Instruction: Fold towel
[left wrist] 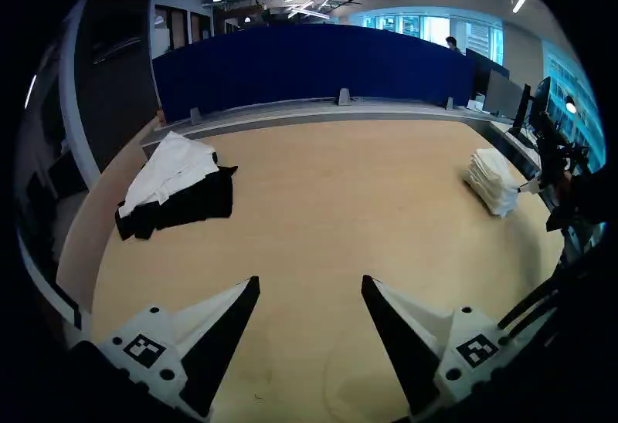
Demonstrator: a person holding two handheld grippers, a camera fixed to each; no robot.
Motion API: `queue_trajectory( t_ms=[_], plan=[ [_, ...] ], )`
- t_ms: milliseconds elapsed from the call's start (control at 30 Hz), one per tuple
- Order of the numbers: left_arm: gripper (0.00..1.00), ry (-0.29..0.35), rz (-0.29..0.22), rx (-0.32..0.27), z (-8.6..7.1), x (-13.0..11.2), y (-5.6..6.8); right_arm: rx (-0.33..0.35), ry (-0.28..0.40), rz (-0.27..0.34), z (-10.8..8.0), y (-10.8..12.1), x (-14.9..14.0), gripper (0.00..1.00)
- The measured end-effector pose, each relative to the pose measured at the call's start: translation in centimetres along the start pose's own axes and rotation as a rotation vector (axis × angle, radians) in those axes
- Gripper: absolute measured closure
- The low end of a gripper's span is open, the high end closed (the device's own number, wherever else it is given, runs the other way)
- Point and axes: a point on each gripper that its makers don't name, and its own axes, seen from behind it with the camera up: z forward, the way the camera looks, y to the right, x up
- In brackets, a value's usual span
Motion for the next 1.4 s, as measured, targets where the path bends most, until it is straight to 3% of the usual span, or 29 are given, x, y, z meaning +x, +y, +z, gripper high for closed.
queue_trajectory(
  t_ms=[267, 400, 500, 733, 867, 1400],
  plan=[
    [0.02, 0.0, 0.003, 0.0, 0.1, 0.1, 0.0, -0.013, 0.011, 0.003, -0.2, 0.3, 0.3, 0.95],
    [0.02, 0.003, 0.002, -0.002, 0.1, 0.2, 0.1, -0.022, 0.026, 0.003, -0.6, 0.5, 0.5, 0.87],
    [0.02, 0.005, 0.002, -0.002, 0.1, 0.2, 0.0, -0.027, 0.033, 0.009, -0.9, 0.6, 0.5, 0.77],
    [0.02, 0.007, 0.002, -0.008, 0.1, 0.3, 0.1, -0.027, 0.051, 0.032, -1.8, 0.9, 0.6, 0.36],
    [0.02, 0.009, 0.001, -0.01, 0.1, 0.4, 0.0, -0.023, 0.057, 0.035, -2.2, 0.8, 0.6, 0.28],
    [0.02, 0.016, -0.007, -0.002, -0.4, 0.5, -0.5, 0.075, 0.131, 0.024, -2.4, -3.7, 4.7, 0.23]
  ],
)
